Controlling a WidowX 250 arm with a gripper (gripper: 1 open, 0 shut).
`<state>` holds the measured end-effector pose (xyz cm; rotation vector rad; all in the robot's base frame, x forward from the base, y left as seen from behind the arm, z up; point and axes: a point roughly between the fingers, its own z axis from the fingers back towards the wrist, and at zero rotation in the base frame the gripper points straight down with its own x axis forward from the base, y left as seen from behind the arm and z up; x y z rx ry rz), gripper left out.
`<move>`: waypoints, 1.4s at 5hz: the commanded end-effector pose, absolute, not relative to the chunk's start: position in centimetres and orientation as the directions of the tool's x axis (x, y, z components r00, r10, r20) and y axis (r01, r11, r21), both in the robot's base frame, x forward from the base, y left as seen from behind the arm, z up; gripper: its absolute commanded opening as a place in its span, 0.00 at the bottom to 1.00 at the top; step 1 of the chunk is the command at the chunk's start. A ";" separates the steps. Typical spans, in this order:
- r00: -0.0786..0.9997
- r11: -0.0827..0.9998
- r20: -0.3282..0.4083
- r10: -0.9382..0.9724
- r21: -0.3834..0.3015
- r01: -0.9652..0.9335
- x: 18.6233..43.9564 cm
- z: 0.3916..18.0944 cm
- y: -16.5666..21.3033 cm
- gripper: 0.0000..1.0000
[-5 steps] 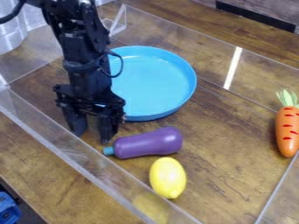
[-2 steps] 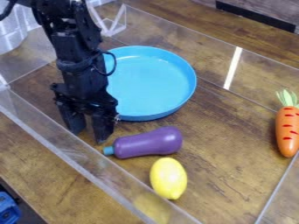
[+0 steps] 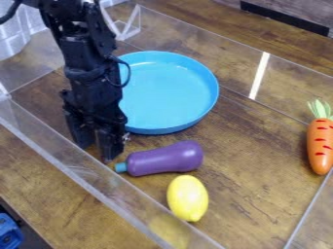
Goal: Remove the purple eggplant from the blue tray and put it on the table
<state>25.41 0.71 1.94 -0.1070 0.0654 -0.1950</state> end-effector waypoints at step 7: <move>0.894 0.894 0.044 -0.447 -0.015 0.448 27.7 2.7 -5.2 1.00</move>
